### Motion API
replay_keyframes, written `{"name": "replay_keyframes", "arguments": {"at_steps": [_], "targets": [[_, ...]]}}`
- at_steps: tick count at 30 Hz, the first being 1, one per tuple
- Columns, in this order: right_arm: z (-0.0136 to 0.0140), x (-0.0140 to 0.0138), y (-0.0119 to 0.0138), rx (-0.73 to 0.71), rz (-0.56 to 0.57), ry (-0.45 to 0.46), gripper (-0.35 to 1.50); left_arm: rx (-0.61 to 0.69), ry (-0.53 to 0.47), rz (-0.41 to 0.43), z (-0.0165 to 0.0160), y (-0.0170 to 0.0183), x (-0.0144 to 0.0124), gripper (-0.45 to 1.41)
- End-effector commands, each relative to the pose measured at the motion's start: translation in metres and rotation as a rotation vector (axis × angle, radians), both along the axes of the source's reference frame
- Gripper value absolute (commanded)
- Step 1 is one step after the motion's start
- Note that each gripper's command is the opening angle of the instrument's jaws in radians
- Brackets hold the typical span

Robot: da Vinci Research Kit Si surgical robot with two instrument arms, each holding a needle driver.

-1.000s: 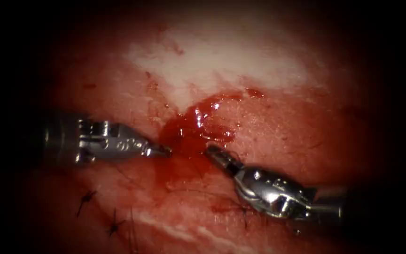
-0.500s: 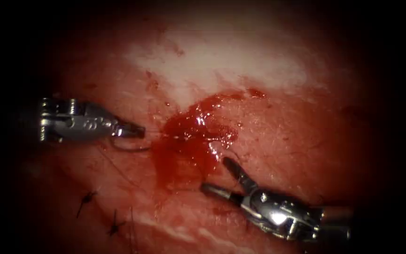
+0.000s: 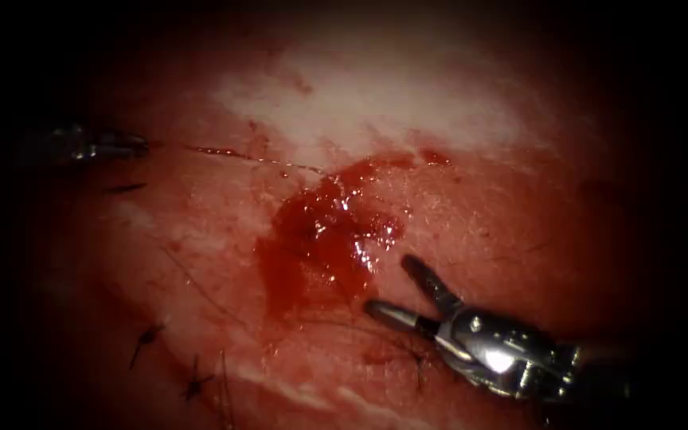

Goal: Wound Closure

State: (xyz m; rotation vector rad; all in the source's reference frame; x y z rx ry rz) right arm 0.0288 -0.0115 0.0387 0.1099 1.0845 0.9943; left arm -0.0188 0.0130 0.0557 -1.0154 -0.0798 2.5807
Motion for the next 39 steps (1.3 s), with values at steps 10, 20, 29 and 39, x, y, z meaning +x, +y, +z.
{"name": "replay_keyframes", "arguments": {"at_steps": [10, 20, 29, 39], "targets": [[0.0008, -0.0004, -0.0004, 0.001, 0.014, -0.009, 0.94, -0.017, -0.143, -0.113, -0.0047, 0.0017, 0.0012, -0.45], [0.0012, -0.0005, -0.0004, -0.002, 0.014, -0.01, 0.94, -0.043, -0.207, -0.191, -0.0095, 0.0038, 0.0051, -0.45], [0.0015, -0.0005, -0.0005, -0.007, 0.018, -0.01, 0.94, -0.074, -0.237, -0.242, -0.0132, 0.0047, 0.0073, -0.45], [0.0015, -0.0007, -0.0004, -0.007, 0.019, -0.011, 0.93, -0.098, -0.244, -0.262, -0.0133, 0.0041, 0.0055, -0.45]]}}
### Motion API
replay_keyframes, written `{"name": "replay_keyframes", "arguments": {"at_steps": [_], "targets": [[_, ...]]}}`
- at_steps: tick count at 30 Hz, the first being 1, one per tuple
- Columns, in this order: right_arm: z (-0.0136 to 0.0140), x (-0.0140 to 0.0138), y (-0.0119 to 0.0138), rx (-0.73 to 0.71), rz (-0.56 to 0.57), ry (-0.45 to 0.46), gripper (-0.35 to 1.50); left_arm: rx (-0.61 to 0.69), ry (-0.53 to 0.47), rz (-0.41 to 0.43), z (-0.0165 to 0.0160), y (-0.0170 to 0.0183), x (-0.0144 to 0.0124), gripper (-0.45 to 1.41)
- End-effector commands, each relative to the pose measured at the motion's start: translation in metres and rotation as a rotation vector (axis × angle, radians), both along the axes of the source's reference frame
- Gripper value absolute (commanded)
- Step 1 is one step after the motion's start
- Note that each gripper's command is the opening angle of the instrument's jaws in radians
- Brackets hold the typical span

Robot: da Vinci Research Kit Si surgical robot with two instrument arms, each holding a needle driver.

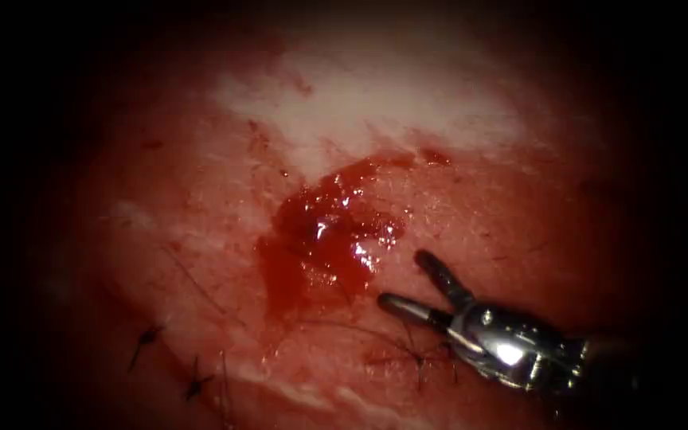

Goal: Wound Closure

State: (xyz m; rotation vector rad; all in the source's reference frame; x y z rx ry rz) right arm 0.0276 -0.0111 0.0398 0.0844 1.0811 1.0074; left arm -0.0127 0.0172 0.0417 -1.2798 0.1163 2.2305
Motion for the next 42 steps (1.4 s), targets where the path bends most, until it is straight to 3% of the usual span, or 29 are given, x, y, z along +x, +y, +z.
{"name": "replay_keyframes", "arguments": {"at_steps": [1, 6, 14, 15, 16, 21, 26, 29, 34, 38, 42], "targets": [[0.0005, 0.0005, -0.0008, 0.002, -0.002, 0.001, 0.93, 0.001, -0.002, 0.014, 0.0012, -0.0004, -0.0012, -0.45], [0.0005, 0.0005, -0.0008, 0.002, -0.002, 0.001, 0.93, 0.061, -0.008, 0.058, 0.0072, -0.0028, -0.0071, -0.45], [0.0004, 0.0005, -0.0008, 0.003, -0.001, 0.001, 0.93, 0.163, -0.027, 0.075, 0.0145, -0.0051, -0.0121, -0.45], [0.0004, 0.0005, -0.0008, 0.003, -0.001, 0.001, 0.93, 0.18, -0.028, 0.069, 0.0152, -0.0054, -0.0126, -0.37], [0.0004, 0.0005, -0.0007, 0.003, -0.001, 0.001, 0.93, 0.199, -0.031, 0.066, 0.016, -0.0057, -0.0132, -0.06], [0.0004, 0.0005, -0.0007, 0.003, -0.001, 0.001, 0.93, 0.276, -0.062, 0.03, 0.0191, -0.0064, -0.0143, 0.86], [0.0004, 0.0005, -0.0007, 0.003, -0.001, 0.001, 0.93, 0.301, -0.081, 0.021, 0.0208, -0.0065, -0.0141, 1.14], [0.0004, 0.0005, -0.0007, 0.003, -0.001, 0.0, 0.93, 0.301, -0.082, 0.025, 0.0214, -0.0067, -0.014, 1.2], [0.0004, 0.0005, -0.0007, 0.003, -0.001, 0.001, 0.93, 0.318, -0.077, 0.044, 0.0243, -0.0076, -0.014, 0.93], [0.0004, 0.0005, -0.0007, 0.003, -0.001, 0.001, 0.93, 0.349, -0.048, 0.047, 0.029, -0.0084, -0.014, 1.11], [0.0004, 0.0005, -0.0006, 0.003, -0.001, 0.001, 0.93, 0.347, 0.001, 0.072, 0.0338, -0.0096, -0.0135, 1.16]]}}
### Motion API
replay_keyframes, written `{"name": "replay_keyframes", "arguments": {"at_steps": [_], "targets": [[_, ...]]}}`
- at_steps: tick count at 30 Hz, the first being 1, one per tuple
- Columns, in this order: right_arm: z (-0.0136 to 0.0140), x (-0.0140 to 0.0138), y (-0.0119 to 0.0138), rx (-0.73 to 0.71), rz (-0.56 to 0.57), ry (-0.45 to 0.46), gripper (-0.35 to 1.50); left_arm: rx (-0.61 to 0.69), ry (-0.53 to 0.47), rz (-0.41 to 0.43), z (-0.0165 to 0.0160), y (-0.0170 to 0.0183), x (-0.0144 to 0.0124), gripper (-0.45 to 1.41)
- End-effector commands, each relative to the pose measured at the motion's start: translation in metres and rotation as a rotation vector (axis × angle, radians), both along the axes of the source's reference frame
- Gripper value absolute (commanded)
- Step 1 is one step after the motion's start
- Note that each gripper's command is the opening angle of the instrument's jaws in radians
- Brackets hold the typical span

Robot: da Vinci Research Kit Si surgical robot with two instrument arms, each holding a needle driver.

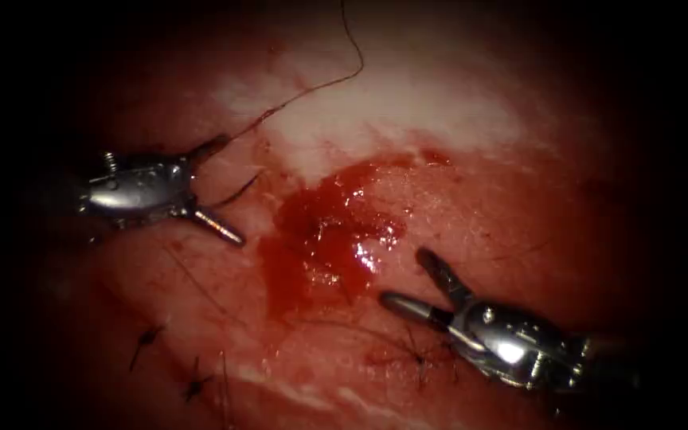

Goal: Wound Closure

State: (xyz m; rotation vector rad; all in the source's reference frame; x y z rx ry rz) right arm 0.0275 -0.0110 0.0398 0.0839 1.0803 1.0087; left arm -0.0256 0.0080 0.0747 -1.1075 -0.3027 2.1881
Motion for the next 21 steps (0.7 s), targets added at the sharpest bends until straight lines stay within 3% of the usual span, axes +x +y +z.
{"name": "replay_keyframes", "arguments": {"at_steps": [1, 6, 10, 13, 18, 21], "targets": [[0.0005, 0.0005, -0.0008, 0.003, -0.003, 0.002, 0.93, 0.024, 0.032, 0.018, 0.0027, -0.0007, -0.0002, 1.2], [0.0004, 0.0004, -0.0007, 0.003, -0.003, 0.002, 0.93, 0.059, 0.073, 0.033, 0.0065, -0.0012, 0.0015, 1.25], [0.0004, 0.0004, -0.0008, 0.003, -0.003, 0.002, 0.93, 0.06, 0.067, 0.061, 0.0068, -0.0008, 0.0035, 1.26], [0.0005, 0.0002, -0.0007, 0.003, -0.004, 0.002, 0.93, 0.075, 0.09, 0.08, 0.0056, -0.0003, 0.0052, 1.26], [0.0005, 0.0001, -0.0005, 0.004, -0.004, 0.002, 0.93, 0.113, 0.108, 0.079, 0.0017, 0.0011, 0.0053, 1.21], [0.0, 0.0, 0.0001, 0.002, -0.01, -0.002, 0.93, 0.094, 0.021, 0.079, -0.0025, 0.0012, 0.0043, 1.2]]}}
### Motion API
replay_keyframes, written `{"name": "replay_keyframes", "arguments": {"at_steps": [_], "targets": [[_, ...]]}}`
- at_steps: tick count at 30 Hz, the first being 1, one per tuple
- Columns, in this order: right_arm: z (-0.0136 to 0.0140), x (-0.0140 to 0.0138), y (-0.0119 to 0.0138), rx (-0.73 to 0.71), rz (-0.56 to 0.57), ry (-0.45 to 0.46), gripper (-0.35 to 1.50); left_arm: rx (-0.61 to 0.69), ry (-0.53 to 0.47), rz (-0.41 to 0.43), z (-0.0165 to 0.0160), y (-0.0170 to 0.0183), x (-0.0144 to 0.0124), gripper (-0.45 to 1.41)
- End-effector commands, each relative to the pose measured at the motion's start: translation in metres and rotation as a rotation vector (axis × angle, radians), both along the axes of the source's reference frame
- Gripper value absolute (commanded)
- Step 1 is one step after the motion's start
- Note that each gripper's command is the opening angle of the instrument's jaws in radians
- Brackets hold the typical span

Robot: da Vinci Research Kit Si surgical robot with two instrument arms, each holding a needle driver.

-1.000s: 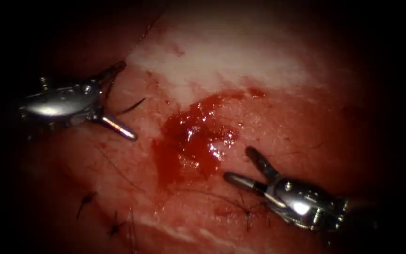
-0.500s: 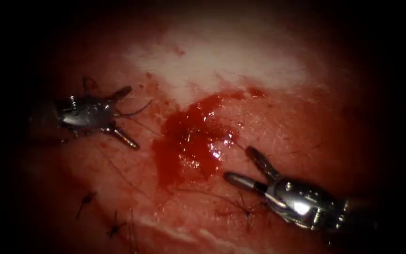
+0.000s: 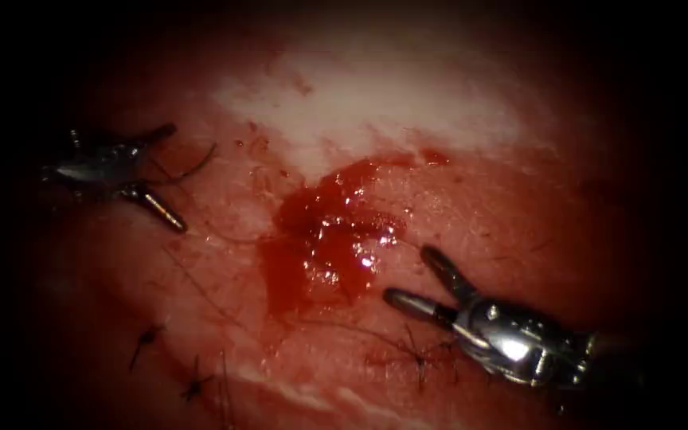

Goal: Wound Closure

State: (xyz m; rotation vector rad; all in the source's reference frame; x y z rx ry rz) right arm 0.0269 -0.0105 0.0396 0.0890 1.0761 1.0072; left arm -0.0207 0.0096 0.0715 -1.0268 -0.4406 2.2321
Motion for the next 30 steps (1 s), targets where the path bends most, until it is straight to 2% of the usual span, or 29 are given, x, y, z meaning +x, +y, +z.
{"name": "replay_keyframes", "arguments": {"at_steps": [1, 4, 8, 13, 15, 20, 25, 30], "targets": [[-0.0001, 0.0005, 0.0, -0.005, -0.008, -0.001, 0.93, -0.021, -0.044, -0.019, -0.0011, -0.0009, -0.001, 1.14], [-0.0016, 0.0004, 0.0017, -0.035, -0.051, 0.002, 0.94, -0.125, -0.136, -0.058, -0.0061, -0.0026, -0.003, 0.96], [-0.003, 0.0003, 0.0027, -0.071, -0.11, -0.005, 0.96, -0.207, -0.179, -0.069, -0.0085, -0.0041, -0.0064, 0.94], [-0.0039, 0.0002, 0.0028, -0.095, -0.162, -0.025, 0.96, -0.225, -0.206, -0.064, -0.008, -0.0048, -0.0083, 0.94], [-0.0046, -0.0002, 0.003, -0.108, -0.217, -0.053, 0.96, -0.236, -0.228, -0.06, -0.0075, -0.005, -0.0086, 0.93], [-0.0055, -0.0014, 0.0036, -0.132, -0.262, -0.069, 0.93, -0.255, -0.242, -0.068, -0.0063, -0.005, -0.0086, 0.88], [-0.0057, -0.0029, 0.0038, -0.138, -0.256, -0.089, 0.93, -0.267, -0.246, -0.063, -0.0048, -0.0049, -0.0087, 0.88], [-0.0056, -0.003, 0.0035, -0.141, -0.255, -0.09, 0.93, -0.27, -0.252, -0.057, -0.0043, -0.0048, -0.0087, 0.88]]}}
